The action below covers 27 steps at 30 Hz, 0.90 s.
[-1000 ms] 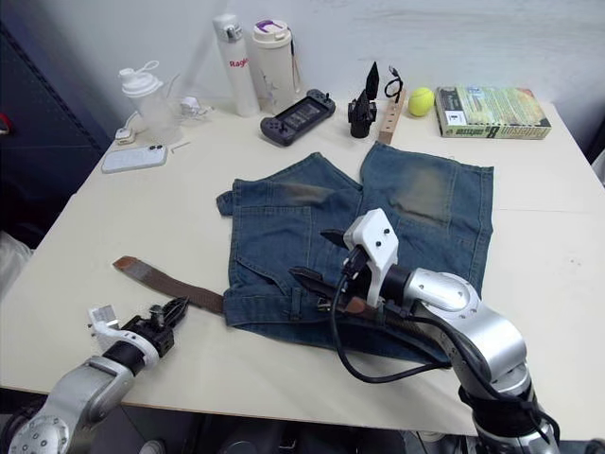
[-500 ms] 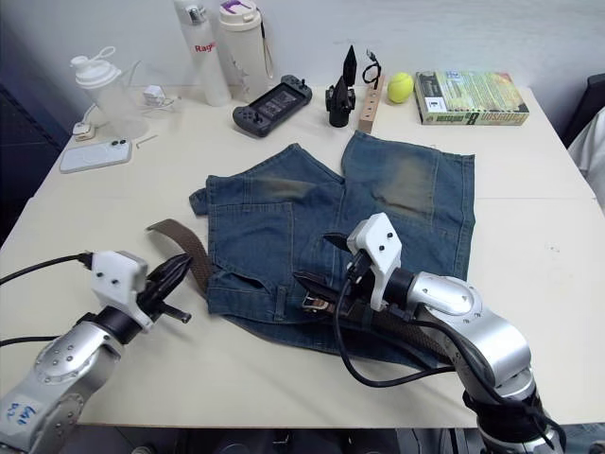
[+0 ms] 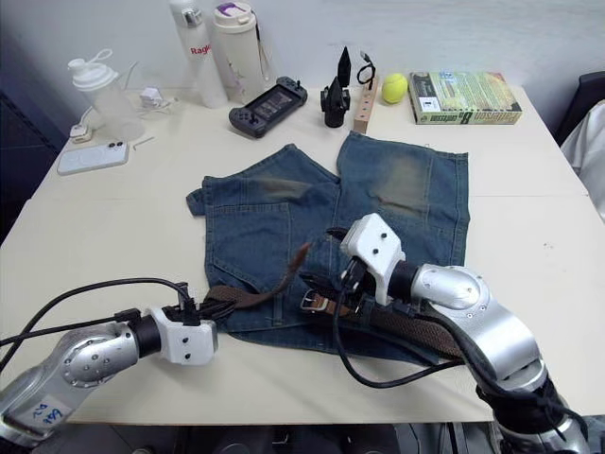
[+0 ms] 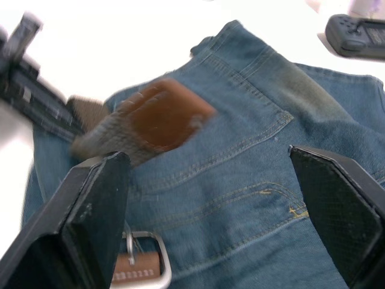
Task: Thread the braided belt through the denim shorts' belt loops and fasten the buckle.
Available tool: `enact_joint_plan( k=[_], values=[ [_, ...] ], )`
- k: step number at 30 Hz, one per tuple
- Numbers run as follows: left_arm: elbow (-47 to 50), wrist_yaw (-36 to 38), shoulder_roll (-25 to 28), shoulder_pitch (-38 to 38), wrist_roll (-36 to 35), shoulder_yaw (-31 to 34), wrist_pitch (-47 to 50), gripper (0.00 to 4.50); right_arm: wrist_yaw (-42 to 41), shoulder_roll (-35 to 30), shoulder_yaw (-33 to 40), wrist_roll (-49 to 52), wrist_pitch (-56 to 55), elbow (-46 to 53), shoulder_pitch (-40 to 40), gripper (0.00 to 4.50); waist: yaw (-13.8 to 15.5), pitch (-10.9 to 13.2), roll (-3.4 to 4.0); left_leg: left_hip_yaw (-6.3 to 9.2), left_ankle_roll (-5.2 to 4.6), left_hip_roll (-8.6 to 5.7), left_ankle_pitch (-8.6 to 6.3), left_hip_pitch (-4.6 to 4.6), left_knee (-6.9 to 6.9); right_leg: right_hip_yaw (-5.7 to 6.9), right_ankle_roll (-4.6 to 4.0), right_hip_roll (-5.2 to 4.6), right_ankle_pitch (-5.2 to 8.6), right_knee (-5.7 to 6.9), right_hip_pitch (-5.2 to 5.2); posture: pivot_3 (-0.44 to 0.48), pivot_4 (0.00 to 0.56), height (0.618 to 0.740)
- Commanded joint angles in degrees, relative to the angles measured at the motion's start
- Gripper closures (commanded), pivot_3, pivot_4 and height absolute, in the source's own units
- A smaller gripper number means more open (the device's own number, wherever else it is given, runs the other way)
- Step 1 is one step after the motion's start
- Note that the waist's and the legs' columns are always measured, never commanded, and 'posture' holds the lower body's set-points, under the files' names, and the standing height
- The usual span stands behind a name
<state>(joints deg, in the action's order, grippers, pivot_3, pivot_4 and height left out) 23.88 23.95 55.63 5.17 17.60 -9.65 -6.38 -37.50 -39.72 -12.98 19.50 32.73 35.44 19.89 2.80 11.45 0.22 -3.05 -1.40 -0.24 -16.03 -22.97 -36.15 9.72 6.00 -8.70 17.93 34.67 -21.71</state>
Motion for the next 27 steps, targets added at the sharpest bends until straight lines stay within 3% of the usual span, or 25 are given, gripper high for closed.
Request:
enact_joint_plan(
  k=[1, 7, 13, 27],
  values=[
    [-2.68, 0.81, -3.54, 1.29, 2.03, -0.43, 3.30, 4.47, -3.80, -2.98, -6.57, -10.42, -10.90, 0.09, 0.28, 0.00, 0.03, 0.01, -0.01, -0.05, 0.00, 0.01, 0.00, 0.06, -0.01, -0.07, 0.00, 0.00, 0.00, 0.07, 0.00, 0.000, 0.150, 0.717],
    [-0.74, 1.31, -7.48, 3.11, 2.81, 0.56, 4.74, 4.47, -3.89, -3.79, -11.43, -20.97, -18.79, -2.64, -1.83, 0.00, 0.15, 0.03, -0.11, -0.13, 0.00, 0.04, 0.03, 0.27, -0.20, -0.52, -0.09, -0.06, -0.05, 0.30, 0.11, 0.000, 0.150, 0.717],
    [-0.01, 1.16, -10.53, 5.15, 2.62, 2.74, 6.64, 4.47, -3.51, -3.11, -10.66, -26.42, -19.01, -4.22, -3.09, 0.00, 0.11, 0.03, -0.11, -0.19, 0.01, 0.09, 0.03, 0.32, -0.21, -0.59, -0.12, -0.02, -0.07, 0.32, 0.12, 0.000, 0.150, 0.717],
    [0.47, 2.15, -16.37, 7.70, -2.05, 6.83, 6.94, 4.47, -3.85, -0.93, -2.24, -22.24, -9.17, 7.10, -10.03, 0.00, 0.03, 0.00, -0.15, -0.30, 0.06, 0.28, -0.03, 0.43, -0.27, -0.65, -0.15, -0.01, -0.09, 0.33, 0.16, 0.000, 0.150, 0.717]
  ],
)
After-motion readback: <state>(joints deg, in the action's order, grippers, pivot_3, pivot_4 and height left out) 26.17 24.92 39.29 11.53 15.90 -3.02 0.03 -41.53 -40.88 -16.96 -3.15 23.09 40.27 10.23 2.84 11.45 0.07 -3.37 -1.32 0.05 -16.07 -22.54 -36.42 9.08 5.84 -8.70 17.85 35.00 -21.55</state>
